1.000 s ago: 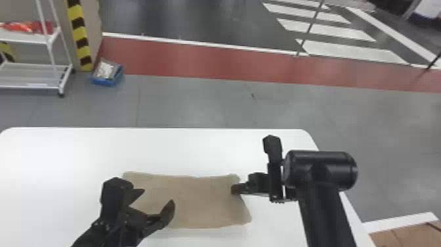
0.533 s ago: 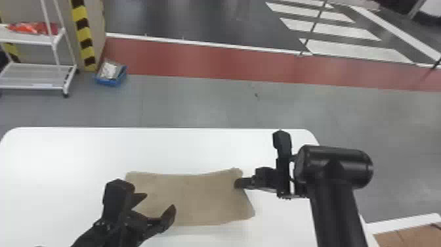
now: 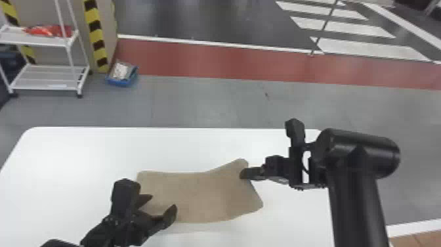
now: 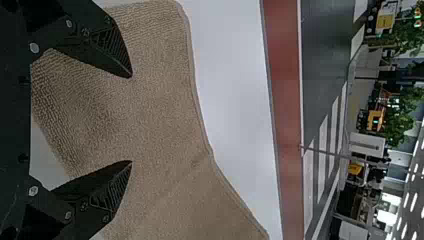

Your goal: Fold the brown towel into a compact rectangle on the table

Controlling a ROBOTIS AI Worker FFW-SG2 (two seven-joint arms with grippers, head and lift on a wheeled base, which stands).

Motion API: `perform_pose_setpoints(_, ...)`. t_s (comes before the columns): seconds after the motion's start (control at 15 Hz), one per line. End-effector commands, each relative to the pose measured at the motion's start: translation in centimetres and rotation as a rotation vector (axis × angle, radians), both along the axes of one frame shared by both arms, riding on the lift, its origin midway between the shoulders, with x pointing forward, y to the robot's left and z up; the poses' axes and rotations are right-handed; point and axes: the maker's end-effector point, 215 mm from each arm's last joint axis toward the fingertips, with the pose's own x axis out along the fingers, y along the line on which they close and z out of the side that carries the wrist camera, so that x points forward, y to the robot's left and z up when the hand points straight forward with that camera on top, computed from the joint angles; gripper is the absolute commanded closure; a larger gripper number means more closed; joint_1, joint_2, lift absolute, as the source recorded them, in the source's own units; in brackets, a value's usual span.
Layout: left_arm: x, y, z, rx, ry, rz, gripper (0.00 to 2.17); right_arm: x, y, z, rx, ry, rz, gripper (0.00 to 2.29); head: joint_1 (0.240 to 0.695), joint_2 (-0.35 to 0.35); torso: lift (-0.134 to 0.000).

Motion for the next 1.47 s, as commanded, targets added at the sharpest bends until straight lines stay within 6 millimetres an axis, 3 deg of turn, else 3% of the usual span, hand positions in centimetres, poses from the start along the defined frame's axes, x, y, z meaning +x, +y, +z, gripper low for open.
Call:
perform_pose_setpoints(0.0, 0.2, -0.1, -0.6, 0.022, -0.022, -0.004, 0.33, 0.8, 1.5, 2.6, 0.026, -0.043, 0.024, 1.47, 0.695, -0.201, 0.0)
perform_pose_setpoints(0.07, 0.4, 0.0, -0.7, 0.031, -0.029, -0.005, 0.38, 1.2, 2.0, 3.2, 0.029, -0.057, 0.034, 1.47, 0.695, -0.188, 0.0)
perform_pose_setpoints(0.33, 0.9, 0.0, -0.9, 0.033, -0.05, -0.001, 1.03, 1.4, 3.9, 3.9, 0.062, -0.072, 0.056, 1.47, 0.695, -0.164, 0.0)
perform_pose_setpoints(0.67, -0.4, -2.6, -0.8, -0.01, -0.032, -0.034, 1.05, 1.1, 7.1, 4.1, 0.075, -0.076, 0.094, 1.47, 0.695, -0.144, 0.0)
perform_pose_setpoints(0.8, -0.2, -0.7, 1.5, -0.048, -0.058, -0.004, 1.05, 1.0, 7.1, 4.0, 0.073, -0.075, 0.095, 1.47, 0.695, -0.144, 0.0)
perform_pose_setpoints(0.93, 1.3, 3.3, 3.5, -0.073, -0.094, 0.06, 1.05, 0.7, 6.9, 3.5, 0.071, -0.066, 0.09, 1.47, 0.695, -0.129, 0.0)
perform_pose_setpoints(1.13, 4.5, 6.8, 1.6, -0.002, -0.108, 0.101, 1.05, 0.3, 6.8, 3.3, 0.073, -0.065, 0.088, 1.47, 0.695, -0.078, 0.0)
perform_pose_setpoints(1.4, 3.3, 6.2, -1.0, 0.017, -0.047, 0.074, 1.06, 0.5, 6.8, 3.6, 0.069, -0.072, 0.088, 1.47, 0.695, -0.036, 0.0)
